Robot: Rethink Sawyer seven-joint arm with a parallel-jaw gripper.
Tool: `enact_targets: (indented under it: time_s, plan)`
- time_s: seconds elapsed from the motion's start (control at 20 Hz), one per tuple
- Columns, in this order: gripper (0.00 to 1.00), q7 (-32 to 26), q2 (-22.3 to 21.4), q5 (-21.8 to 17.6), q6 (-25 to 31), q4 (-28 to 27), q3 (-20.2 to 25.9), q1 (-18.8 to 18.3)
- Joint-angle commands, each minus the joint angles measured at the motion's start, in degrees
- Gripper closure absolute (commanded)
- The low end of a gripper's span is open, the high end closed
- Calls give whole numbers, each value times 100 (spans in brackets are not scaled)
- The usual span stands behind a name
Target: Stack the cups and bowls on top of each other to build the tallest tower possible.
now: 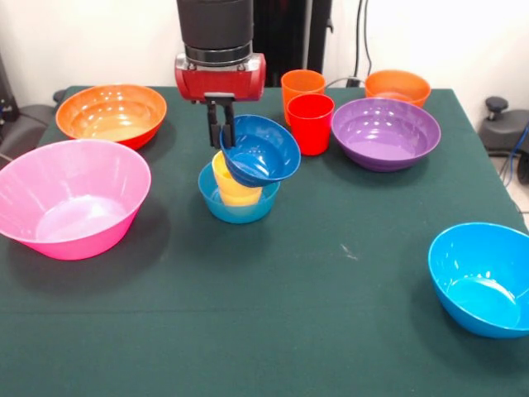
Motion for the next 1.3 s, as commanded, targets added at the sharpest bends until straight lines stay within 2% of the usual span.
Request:
enact_targets:
  time_s: [0.05, 0.5, 1.3]
  plan:
    - [100, -1237, 346, -281, -8, 316, 330, -289]
    - [100, -1546, 619, 70, 268, 558, 1015, -893]
    - [100, -1582, 888, -84, 469, 764, 1522, -1226]
